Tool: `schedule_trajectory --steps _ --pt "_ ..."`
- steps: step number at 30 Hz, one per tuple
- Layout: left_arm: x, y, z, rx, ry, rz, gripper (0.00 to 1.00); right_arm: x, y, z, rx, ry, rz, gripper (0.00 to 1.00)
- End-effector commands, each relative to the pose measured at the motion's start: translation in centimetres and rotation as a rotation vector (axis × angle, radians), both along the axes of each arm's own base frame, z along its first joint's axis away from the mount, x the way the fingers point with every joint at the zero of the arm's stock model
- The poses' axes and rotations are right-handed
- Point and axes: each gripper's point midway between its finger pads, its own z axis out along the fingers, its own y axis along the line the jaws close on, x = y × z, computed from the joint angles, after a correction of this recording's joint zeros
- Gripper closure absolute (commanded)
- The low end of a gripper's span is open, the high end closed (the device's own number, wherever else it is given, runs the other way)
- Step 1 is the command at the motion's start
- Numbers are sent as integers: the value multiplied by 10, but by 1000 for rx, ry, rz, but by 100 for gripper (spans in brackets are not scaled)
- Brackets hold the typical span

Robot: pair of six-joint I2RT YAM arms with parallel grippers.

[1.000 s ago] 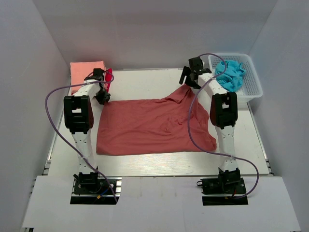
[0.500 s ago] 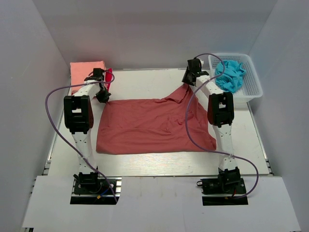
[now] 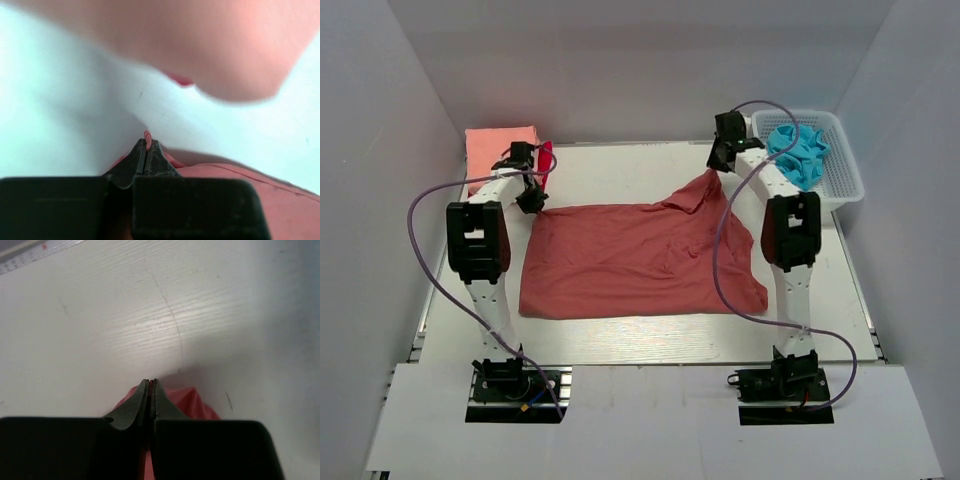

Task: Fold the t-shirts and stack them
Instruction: Grap the side of the flattened tshirt furthest away from the robot with both arms, then fold the other side of the tshirt into a rectangle

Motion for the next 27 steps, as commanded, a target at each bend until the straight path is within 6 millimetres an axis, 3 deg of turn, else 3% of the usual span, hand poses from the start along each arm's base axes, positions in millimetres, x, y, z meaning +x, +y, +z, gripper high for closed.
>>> schedule_trajectory --steps 1,3,5,6,7,8,9,10,11,12,13,14,17,27 --pt "-1 5 58 34 -134 5 100 -39 -13 84 13 -49 -38 100" --pt "-14 7 68 43 -143 10 100 -62 -22 73 -9 34 -57 100" --pt "-25 9 68 51 -142 15 100 -95 -27 73 -19 97 -54 100" --pt "-28 9 81 50 -175 16 100 -105 -28 83 -8 90 -50 100" --pt "-33 8 83 45 -179 23 100 -125 -32 59 -12 159 -57 100" --pt "-41 8 79 45 -171 23 100 -135 -30 83 16 115 -44 100" --pt "-46 9 80 45 -171 23 100 -142 -32 84 28 121 -49 100" --pt "-49 10 92 47 -209 37 100 -158 -36 67 19 171 -60 100" --pt "-59 10 86 48 -190 36 100 -166 -38 67 16 181 -65 100" --pt "-61 10 88 48 -202 37 100 -176 -40 87 35 144 -76 100" --pt "-67 12 83 56 -195 41 100 -190 -44 74 25 184 -80 100" --pt "-69 12 90 55 -219 42 100 -200 -46 87 37 164 -84 100" --pt "-78 16 88 69 -221 63 100 -228 -50 76 51 204 -86 100" --pt "-85 12 87 52 -230 43 100 -273 -61 68 45 286 -97 100"
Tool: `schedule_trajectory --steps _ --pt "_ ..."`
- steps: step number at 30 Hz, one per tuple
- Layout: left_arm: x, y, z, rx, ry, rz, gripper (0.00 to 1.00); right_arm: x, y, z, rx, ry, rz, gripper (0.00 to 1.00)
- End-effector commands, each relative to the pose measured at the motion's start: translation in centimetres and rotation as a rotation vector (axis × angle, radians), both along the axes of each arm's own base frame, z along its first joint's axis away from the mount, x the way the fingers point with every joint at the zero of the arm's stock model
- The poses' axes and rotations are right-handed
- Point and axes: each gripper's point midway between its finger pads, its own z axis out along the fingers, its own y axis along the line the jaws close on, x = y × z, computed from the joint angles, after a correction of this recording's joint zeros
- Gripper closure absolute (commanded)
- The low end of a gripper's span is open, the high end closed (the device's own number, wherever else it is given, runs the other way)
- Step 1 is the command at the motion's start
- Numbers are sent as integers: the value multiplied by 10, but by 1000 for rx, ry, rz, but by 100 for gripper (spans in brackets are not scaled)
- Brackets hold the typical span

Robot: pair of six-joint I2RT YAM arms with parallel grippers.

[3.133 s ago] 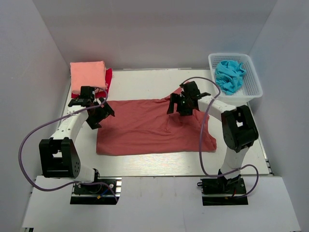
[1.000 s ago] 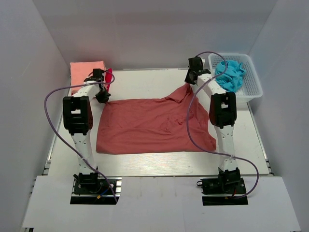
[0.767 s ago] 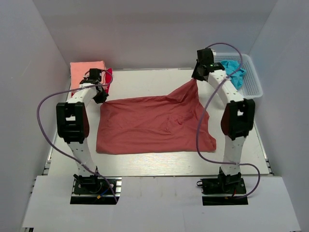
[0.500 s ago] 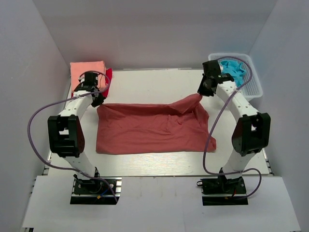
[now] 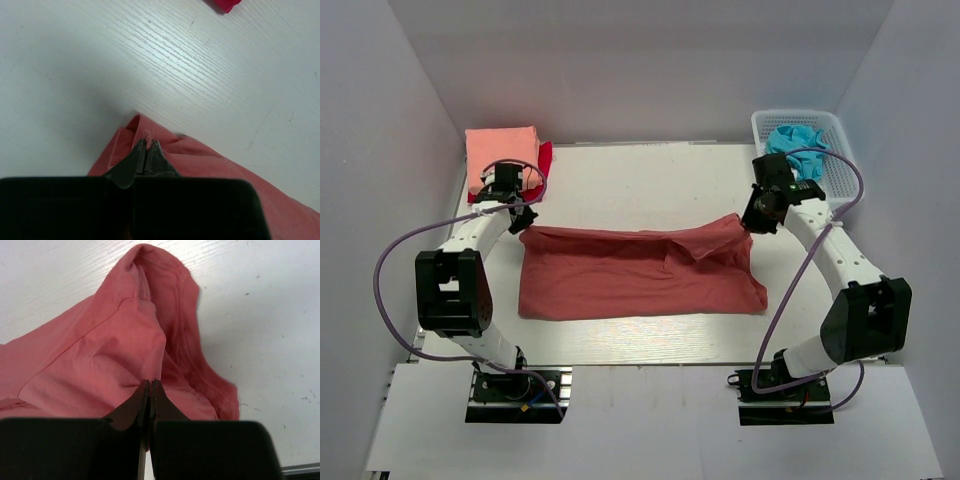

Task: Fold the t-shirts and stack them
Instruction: Fold the other side of the tshirt into a rectangle, then rotate the tshirt 90 degrees

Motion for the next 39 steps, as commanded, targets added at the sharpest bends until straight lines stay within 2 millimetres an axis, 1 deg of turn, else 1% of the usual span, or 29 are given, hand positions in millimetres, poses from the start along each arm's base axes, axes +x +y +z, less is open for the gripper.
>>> schedule_trajectory --steps 1,4,5,7,8,9,10,11,12,13,15,16,18,19,21,22,23,24,25,26,27,28,29,32,33,35,36,38,39 --pt "-1 0 30 3 -75 -1 100 -21 -4 -1 2 46 -19 100" --pt "-16 2 18 3 -27 21 100 -35 -4 -12 26 75 -19 100" --pt "-20 1 16 -2 -23 29 100 -46 -5 -23 28 108 -28 100" --pt "-38 1 1 -16 36 52 100 -56 -3 -24 52 107 -42 100" --pt "-45 0 -5 -28 60 74 100 -71 -5 -45 50 161 -45 100" --pt "-55 3 -5 -17 87 97 91 -79 -7 -47 52 164 -54 100" --pt "-64 11 -7 15 115 149 74 -84 -9 -52 47 181 -60 85" --pt "-73 13 -9 11 141 198 64 -102 -12 -71 36 240 -66 85" --pt "-84 18 -12 16 180 230 52 -107 -13 -78 38 257 -72 85" --pt "-108 21 -15 38 285 249 50 -118 -15 -86 35 286 -73 85" --pt "-121 34 0 105 330 323 13 -130 -15 -90 37 320 -87 55" --pt "-136 43 7 165 385 337 0 -138 -20 -91 17 339 -92 50" --pt "-133 53 24 201 380 405 0 -137 -27 -85 -17 317 -86 20" --pt "-125 55 41 207 348 411 0 -135 -32 -81 -44 304 -87 10" --pt "-108 46 47 145 300 399 0 -122 -41 -66 -102 252 -86 10" --pt "-97 31 51 88 263 335 0 -110 -40 -56 -102 210 -83 10" --pt "-76 21 57 39 173 294 0 -100 -38 -50 -103 172 -67 10" --pt "-67 2 60 -52 134 207 0 -88 -29 -37 -68 130 -19 10" --pt "-63 -9 54 -102 114 160 0 -81 -23 -32 -44 100 4 10" --pt "-56 -19 53 -148 75 113 0 -61 -14 -22 -12 14 31 10" --pt "-34 -40 60 -245 -20 18 0 -59 7 -18 68 -5 125 10" --pt "-34 -52 50 -284 -19 -17 0 -57 15 -19 100 -11 149 10" --pt "-25 -64 53 -339 -59 -62 0 -47 38 -14 198 -50 214 10" --pt "-27 -75 28 -351 0 -83 0 -51 55 -32 253 9 242 10" --pt "-30 -78 10 -350 55 -84 0 -56 60 -49 261 72 245 10" --pt "-38 -82 -13 -349 121 -84 0 -66 60 -78 250 161 233 10" --pt "-50 -85 -32 -346 182 -85 0 -65 58 -86 237 174 223 10" --pt "-67 -85 -48 -335 249 -64 0 -71 51 -107 202 246 180 10" --pt "-87 -82 -64 -304 324 -50 0 -71 41 -120 136 290 147 10"
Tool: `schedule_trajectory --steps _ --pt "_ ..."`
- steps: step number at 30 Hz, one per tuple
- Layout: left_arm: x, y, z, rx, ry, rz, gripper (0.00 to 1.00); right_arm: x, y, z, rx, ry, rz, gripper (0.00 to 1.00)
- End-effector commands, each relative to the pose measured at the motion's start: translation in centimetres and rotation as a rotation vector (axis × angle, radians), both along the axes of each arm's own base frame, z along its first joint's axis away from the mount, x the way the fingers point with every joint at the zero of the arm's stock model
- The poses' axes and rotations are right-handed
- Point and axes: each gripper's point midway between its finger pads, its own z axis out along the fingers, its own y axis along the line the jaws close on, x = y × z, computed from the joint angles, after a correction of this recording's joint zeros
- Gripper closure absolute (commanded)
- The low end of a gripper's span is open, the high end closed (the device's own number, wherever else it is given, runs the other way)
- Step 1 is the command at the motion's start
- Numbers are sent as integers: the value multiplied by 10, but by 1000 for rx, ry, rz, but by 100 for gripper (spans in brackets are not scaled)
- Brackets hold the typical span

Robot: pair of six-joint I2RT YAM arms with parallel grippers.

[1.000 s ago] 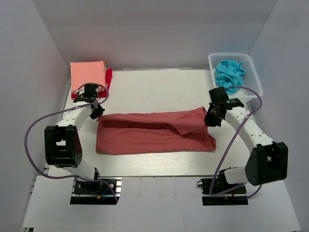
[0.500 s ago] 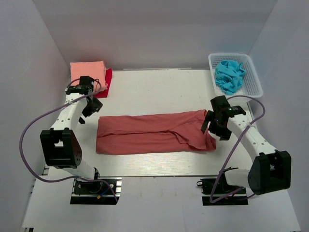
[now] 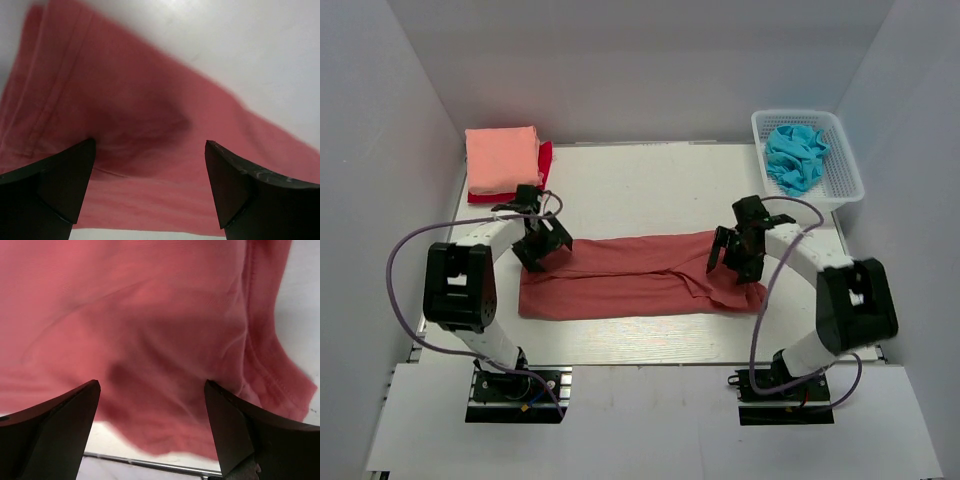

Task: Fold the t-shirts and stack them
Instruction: Rotate the tshirt 90 degrees

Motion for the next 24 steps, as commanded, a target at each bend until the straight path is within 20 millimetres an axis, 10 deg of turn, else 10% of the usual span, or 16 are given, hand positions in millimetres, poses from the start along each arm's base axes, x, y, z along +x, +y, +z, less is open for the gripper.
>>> schedule_trajectory --steps 1,7,11,14,15,17,19,20,24 --pt "-40 0 -27 25 132 -1 0 -4 -10 -34 -82 118 -46 10" --pt "-118 -8 -60 96 400 3 0 32 -24 -72 -242 217 -102 10" --pt "-160 -54 -55 48 555 -136 0 125 -9 -71 -287 98 -109 10" --pt "-198 -86 -36 54 663 -297 0 200 42 -93 -209 14 65 10" --pt "-218 -98 -36 38 698 -371 0 258 72 -41 -133 -174 100 10" --pt "-249 -122 -23 -93 749 -440 0 271 114 -61 -52 -230 282 10" --pt "-264 -144 -2 -173 740 -554 0 296 149 -43 53 -400 395 10" --pt "-256 -165 13 -252 677 -601 0 324 172 -1 91 -632 500 10" --pt "-237 -182 75 -222 441 -666 0 332 179 72 58 -836 552 10"
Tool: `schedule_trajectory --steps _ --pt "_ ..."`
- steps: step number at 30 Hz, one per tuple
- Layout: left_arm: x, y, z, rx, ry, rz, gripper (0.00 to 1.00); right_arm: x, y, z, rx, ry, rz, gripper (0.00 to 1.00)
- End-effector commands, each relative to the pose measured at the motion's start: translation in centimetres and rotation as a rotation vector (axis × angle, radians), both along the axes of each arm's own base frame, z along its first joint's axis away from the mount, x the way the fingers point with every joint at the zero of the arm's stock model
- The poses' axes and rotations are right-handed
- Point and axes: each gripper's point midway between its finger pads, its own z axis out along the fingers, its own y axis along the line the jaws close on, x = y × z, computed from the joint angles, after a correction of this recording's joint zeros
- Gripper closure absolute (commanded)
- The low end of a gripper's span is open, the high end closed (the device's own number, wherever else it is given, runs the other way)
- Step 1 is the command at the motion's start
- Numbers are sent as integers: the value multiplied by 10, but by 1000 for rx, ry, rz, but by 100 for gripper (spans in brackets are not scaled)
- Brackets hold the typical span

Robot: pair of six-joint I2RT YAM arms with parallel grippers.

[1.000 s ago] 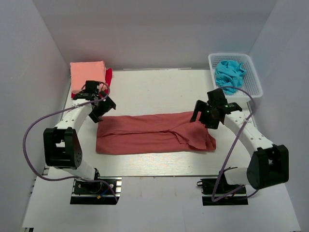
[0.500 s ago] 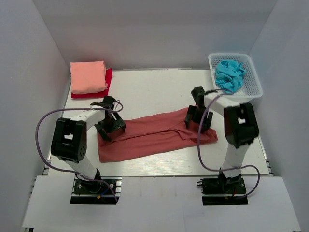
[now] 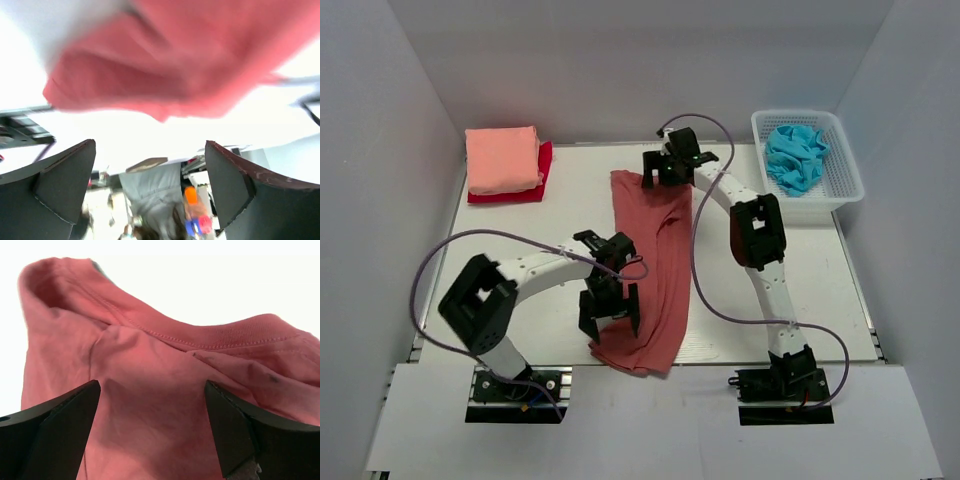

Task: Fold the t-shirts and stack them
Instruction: Rotate the tshirt 90 degrees

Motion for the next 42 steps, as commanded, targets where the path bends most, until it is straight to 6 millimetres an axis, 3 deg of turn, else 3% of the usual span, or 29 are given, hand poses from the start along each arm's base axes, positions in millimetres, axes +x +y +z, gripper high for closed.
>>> schedule_trajectory --steps 1,3,5,7,8,10,11,14,15,16,17,18,19,22,26,28,31,32,33,34,35,36,37,39,40,42 --pt "13 -18 74 -141 -160 -1 0 39 8 116 54 -398 93 10" --pt "23 -18 80 -150 -233 11 0 40 1 174 60 -512 57 10" --pt "30 -16 83 -151 -280 23 0 32 -2 205 59 -539 57 10" --pt "44 -13 87 -131 -343 30 0 19 -1 206 52 -487 45 10" --pt "48 -2 85 -70 -370 33 0 4 -2 216 67 -444 24 10" --pt "60 10 92 -12 -435 58 0 -17 -9 182 13 -323 -12 10" --pt "72 23 91 74 -498 93 0 -35 -9 178 14 -256 -19 10" --pt "84 44 104 151 -608 166 0 -83 -6 144 -52 -84 -10 10" --pt "88 49 107 162 -634 193 0 -95 -17 130 -110 -24 -43 10" --pt "87 56 114 171 -659 227 0 -108 -12 128 -144 -12 -49 10" --pt "92 67 114 210 -686 302 0 -125 -23 103 -201 70 -88 10" --pt "92 74 113 230 -703 333 0 -137 -26 95 -236 104 -105 10" --pt "91 82 115 251 -723 372 0 -152 -24 94 -264 115 -104 10" --pt "98 101 130 245 -834 508 0 -193 -16 62 -281 210 -114 10" --pt "99 111 137 207 -902 554 0 -224 -9 28 -336 292 -163 10" --pt "100 112 138 213 -909 556 0 -228 -8 11 -344 334 -200 10" --pt "101 111 134 228 -900 549 0 -221 3 1 -313 330 -201 10" --pt "103 109 135 219 -905 553 0 -221 3 -16 -334 360 -202 10" --pt "103 109 133 229 -899 548 0 -210 12 -9 -312 342 -205 10" --pt "106 109 134 228 -913 542 0 -213 8 -32 -363 385 -207 10" --pt "109 106 132 227 -914 542 0 -205 10 -31 -360 370 -217 10" --pt "111 104 134 218 -920 547 0 -203 7 -45 -386 391 -226 10" --pt "114 102 133 217 -925 534 0 -193 15 -37 -363 369 -228 10" --pt "120 94 138 184 -941 522 0 -193 9 -59 -401 421 -245 10" --pt "126 92 141 180 -955 507 0 -184 16 -54 -374 410 -245 10" --pt "133 85 143 159 -967 488 0 -177 6 -73 -410 430 -268 10"
